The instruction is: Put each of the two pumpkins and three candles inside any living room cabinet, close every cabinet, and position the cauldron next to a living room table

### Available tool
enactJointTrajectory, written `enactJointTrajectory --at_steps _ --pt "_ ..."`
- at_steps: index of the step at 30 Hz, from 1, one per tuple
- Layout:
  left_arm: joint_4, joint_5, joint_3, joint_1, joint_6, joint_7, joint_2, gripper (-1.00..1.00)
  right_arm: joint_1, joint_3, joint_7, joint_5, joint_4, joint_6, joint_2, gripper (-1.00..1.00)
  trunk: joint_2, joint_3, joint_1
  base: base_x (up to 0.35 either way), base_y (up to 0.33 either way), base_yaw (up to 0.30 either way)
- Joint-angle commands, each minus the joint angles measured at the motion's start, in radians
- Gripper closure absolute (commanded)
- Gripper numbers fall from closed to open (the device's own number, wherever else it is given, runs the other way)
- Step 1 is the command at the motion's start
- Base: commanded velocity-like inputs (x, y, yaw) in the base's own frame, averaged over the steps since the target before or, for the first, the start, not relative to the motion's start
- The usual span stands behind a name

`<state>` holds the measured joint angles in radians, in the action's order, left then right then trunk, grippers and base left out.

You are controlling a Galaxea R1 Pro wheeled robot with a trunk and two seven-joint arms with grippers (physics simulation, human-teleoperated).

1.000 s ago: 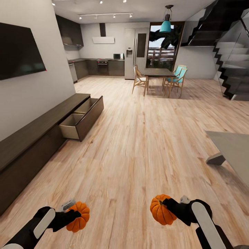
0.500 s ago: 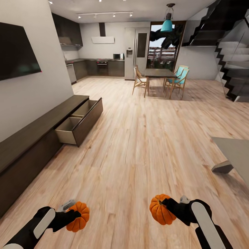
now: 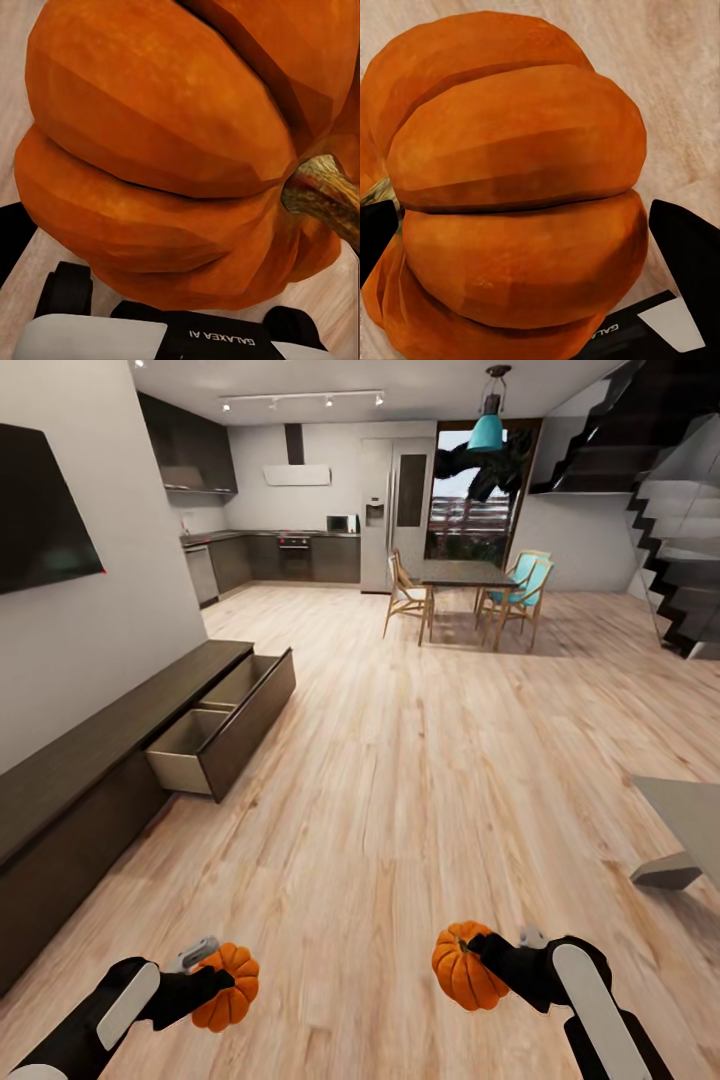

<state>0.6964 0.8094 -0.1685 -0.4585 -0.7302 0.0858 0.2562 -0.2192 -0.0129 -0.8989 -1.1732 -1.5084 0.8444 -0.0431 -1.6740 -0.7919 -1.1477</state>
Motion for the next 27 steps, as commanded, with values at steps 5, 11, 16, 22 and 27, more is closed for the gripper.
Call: enactJointTrajectory --at_steps 5,11,16,22,27 --pt "0.0 0.001 0.0 0.0 0.002 0.002 0.0 1.0 0.0 0.001 0.0 -0.002 0.0 -0.002 -0.002 1.0 0.0 0.002 0.0 0.331 0.0 -0.094" --pt "0.0 0.0 0.0 0.0 0.002 0.004 -0.001 1.0 0.0 0.009 0.0 -0.001 0.001 -0.002 0.0 1.0 0.0 0.006 0.0 0.331 0.0 -0.123" --pt "0.0 -0.006 -0.001 0.0 0.006 0.008 -0.001 1.0 -0.009 0.012 -0.036 0.004 0.003 0.003 -0.01 1.0 0.0 0.006 0.0 0.331 0.0 -0.013" --pt "-0.007 -0.017 -0.003 0.0 0.069 0.13 -0.003 1.0 -0.016 0.037 -0.195 0.066 0.005 0.0 0.001 1.0 0.0 0.006 0.0 0.331 0.0 -0.001" --pt "-0.008 -0.017 -0.005 0.0 0.095 0.198 -0.006 1.0 -0.002 0.088 -0.207 0.151 0.044 -0.053 -0.01 1.0 0.0 0.006 0.0 0.331 0.0 0.0"
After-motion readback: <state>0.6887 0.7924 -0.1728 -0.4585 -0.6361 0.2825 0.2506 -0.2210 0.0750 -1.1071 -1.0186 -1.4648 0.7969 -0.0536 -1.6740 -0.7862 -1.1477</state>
